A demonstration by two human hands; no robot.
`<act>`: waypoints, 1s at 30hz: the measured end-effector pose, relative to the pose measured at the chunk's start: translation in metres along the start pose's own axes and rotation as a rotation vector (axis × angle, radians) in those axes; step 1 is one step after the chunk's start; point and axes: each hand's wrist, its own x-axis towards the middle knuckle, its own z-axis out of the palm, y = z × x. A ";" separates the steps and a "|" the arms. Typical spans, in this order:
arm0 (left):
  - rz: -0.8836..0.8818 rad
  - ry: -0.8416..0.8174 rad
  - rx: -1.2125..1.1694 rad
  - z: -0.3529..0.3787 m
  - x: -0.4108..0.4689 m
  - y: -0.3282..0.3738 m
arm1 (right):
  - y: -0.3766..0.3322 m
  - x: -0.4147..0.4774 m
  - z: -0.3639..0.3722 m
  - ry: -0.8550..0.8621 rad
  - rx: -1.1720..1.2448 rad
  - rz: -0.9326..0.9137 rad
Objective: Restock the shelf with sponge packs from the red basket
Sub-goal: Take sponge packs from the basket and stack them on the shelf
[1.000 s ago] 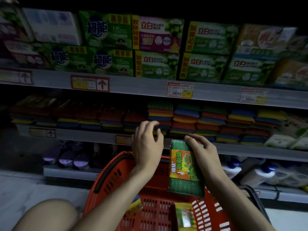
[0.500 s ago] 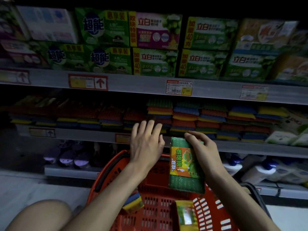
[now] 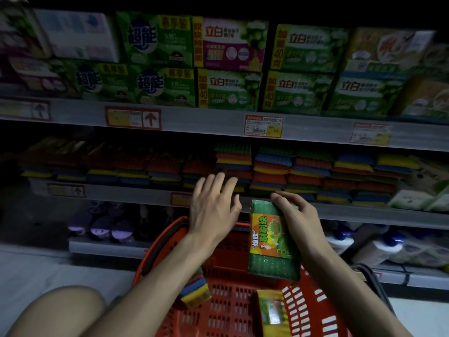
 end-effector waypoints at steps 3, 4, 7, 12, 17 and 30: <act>-0.001 -0.006 -0.068 -0.012 -0.009 0.003 | -0.001 0.000 -0.001 -0.012 0.019 0.000; -0.031 -0.022 -0.126 -0.018 -0.014 0.006 | -0.002 0.000 -0.001 -0.020 0.029 0.010; -0.318 -0.218 -0.582 -0.050 -0.024 0.016 | -0.006 -0.002 -0.001 -0.070 0.083 0.055; -0.689 -0.620 -1.274 -0.084 -0.053 0.020 | -0.004 -0.002 0.006 -0.077 0.223 0.116; -0.722 -0.639 -1.318 -0.090 -0.072 0.019 | 0.007 -0.013 0.022 0.051 0.269 0.053; -0.958 -0.099 -1.475 -0.099 -0.078 -0.039 | 0.035 -0.055 0.043 -0.151 -0.196 -0.262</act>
